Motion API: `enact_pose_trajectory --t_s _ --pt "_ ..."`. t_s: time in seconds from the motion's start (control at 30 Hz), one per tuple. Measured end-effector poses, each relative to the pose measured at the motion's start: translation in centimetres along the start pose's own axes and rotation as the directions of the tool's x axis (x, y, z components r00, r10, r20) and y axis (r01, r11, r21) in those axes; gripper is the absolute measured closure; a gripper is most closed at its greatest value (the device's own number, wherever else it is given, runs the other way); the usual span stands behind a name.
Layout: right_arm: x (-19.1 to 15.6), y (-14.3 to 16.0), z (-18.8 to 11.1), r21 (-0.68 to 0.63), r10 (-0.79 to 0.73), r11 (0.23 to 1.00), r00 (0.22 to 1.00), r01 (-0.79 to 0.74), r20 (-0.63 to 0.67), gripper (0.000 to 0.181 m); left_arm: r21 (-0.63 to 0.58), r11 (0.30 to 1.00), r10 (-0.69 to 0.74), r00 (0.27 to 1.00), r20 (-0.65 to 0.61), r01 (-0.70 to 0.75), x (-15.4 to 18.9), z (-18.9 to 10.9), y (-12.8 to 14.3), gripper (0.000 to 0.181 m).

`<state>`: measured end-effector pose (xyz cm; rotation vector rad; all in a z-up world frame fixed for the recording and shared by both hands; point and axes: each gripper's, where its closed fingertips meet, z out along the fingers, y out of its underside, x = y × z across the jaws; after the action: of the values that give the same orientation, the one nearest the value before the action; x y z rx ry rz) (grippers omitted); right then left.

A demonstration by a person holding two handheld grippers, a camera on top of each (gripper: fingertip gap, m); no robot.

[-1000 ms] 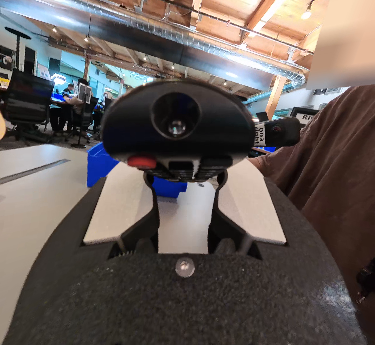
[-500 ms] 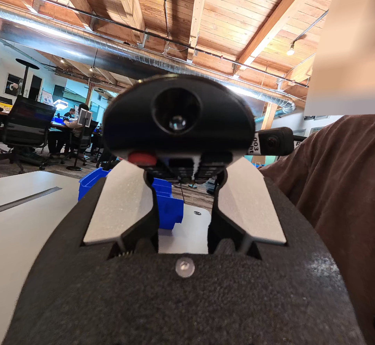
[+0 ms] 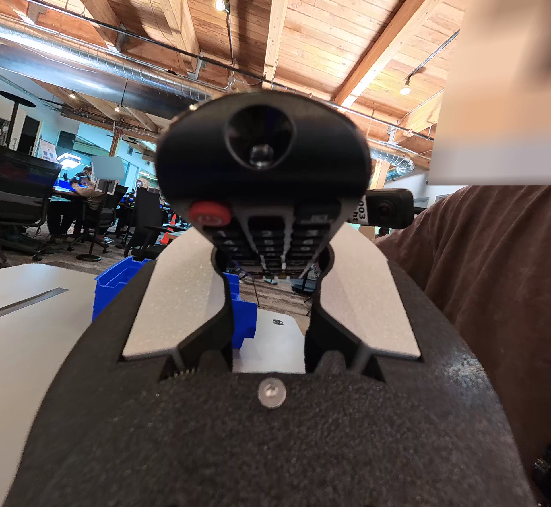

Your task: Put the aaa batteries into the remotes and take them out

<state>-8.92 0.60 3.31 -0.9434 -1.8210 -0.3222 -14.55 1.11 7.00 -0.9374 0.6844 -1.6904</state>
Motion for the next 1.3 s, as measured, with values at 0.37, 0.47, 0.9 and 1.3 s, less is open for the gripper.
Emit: enact_pose_trajectory --t_s 0.37,0.47,0.9,1.3 --pt "0.3 0.0 -0.4 -0.008 0.004 1.0 1.0 -0.004 -0.01 0.169 0.02 1.0 -0.011 1.0 -0.022 0.012 0.5 -0.1 -0.3 0.12" --pt "0.4 0.0 -0.9 0.008 0.034 0.999 0.999 -0.033 -0.014 0.164 0.025 1.0 -0.01 0.999 -0.035 0.011 0.7 -0.1 -0.5 0.12" --pt "-0.8 -0.1 -2.5 0.37 0.859 -0.101 0.106 -0.923 0.5 0.181 0.011 0.999 0.048 0.999 -0.011 -0.048 0.6 -0.6 -0.3 0.12" --pt "-0.8 -1.6 -1.9 0.468 0.831 -0.25 0.06 -0.848 0.553 0.181 0.03 0.999 -0.016 0.999 -0.029 0.017 0.4 -0.3 0.3 0.12"
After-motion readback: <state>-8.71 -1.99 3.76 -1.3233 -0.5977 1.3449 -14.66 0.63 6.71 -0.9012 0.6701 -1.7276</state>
